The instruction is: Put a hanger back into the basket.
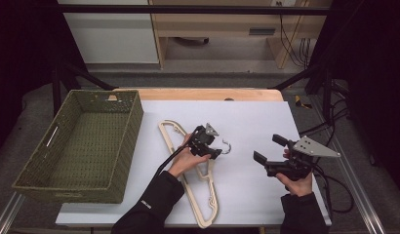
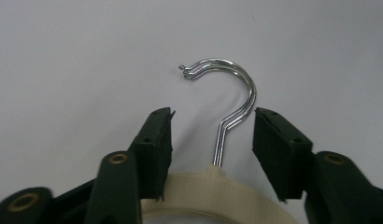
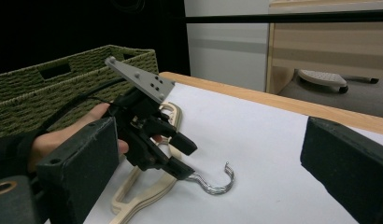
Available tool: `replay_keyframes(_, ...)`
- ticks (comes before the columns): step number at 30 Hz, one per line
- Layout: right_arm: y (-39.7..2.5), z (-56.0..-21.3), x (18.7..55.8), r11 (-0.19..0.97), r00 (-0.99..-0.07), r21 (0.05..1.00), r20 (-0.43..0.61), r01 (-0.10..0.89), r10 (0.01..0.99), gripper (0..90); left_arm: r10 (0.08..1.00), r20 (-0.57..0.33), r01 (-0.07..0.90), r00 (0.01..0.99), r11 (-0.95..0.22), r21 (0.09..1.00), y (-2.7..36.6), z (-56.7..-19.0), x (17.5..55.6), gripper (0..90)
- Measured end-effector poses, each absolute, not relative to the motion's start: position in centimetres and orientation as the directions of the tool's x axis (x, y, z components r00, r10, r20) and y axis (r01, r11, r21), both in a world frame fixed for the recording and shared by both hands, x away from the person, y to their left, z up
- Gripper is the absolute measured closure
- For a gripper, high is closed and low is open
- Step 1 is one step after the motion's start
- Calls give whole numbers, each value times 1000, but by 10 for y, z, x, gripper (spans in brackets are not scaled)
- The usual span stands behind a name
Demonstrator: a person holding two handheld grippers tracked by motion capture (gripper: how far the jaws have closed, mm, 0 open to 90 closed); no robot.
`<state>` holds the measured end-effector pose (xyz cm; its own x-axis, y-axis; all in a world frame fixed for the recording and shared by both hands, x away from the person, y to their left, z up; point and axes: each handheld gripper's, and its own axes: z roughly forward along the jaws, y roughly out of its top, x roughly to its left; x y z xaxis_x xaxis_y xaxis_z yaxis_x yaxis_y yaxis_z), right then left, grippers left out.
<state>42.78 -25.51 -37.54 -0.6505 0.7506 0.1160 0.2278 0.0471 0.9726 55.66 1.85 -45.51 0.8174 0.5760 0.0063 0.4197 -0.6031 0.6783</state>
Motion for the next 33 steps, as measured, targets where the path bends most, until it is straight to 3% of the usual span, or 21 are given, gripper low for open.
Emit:
replay_keyframes(7,-255,-376,428,56,-656,973,109,224,747,51,570,-13,438,822,-616,655,17,-466,562,651)
replay_keyframes(21,-253,-378,429,62,-657,970,112,236,745,53,542,-64,444,838,-608,659,20,-464,563,867)
replay_keyframes(33,-244,-384,432,77,-677,964,122,256,726,79,501,-10,371,865,-626,685,26,-447,552,885)
